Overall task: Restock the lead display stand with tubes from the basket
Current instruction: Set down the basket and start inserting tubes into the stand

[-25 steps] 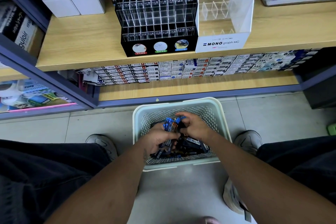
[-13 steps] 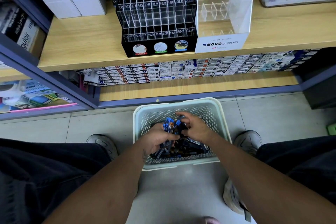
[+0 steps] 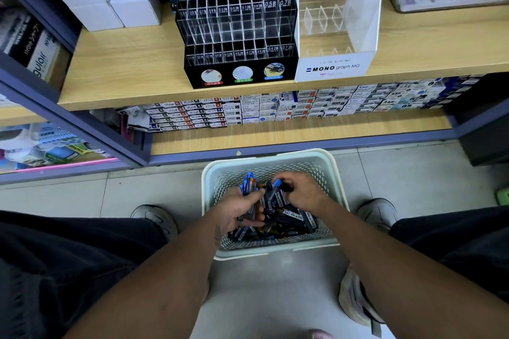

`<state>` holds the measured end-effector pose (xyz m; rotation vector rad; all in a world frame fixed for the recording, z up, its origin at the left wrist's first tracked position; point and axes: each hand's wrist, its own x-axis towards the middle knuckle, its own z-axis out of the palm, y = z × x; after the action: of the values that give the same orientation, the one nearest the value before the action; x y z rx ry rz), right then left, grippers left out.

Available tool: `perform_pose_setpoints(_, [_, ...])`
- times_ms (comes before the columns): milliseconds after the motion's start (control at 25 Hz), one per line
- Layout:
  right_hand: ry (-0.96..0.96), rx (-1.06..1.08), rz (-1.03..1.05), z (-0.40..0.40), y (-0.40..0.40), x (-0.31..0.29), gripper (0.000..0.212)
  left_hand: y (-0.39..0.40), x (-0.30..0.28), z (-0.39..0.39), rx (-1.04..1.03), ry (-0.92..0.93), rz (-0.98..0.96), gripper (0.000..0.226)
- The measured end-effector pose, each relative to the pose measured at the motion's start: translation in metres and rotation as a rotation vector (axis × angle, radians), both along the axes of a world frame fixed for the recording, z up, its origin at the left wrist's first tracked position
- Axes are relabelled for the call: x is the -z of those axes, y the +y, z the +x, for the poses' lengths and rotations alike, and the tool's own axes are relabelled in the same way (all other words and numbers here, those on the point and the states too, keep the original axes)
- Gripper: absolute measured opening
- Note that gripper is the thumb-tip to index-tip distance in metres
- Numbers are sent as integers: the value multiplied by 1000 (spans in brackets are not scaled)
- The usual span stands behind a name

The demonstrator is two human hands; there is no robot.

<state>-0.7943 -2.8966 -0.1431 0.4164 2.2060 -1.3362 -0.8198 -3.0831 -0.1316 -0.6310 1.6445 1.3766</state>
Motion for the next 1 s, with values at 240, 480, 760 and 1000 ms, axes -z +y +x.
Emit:
perform_pose_setpoints(240, [36, -42, -106, -3, -11, 10, 58, 0, 0, 3, 63, 9, 49, 29])
perform_pose_setpoints(480, [8, -48, -143, -3, -10, 13, 88, -1, 4, -1, -14, 4, 49, 46])
perform_pose_setpoints(760, [36, -123, -141, 1, -18, 3, 65, 0, 7, 1, 34, 20, 29, 26])
perform_pose_setpoints(1000, [10, -34, -215, -4, -11, -9, 65, -2, 13, -4, 5, 2, 24, 49])
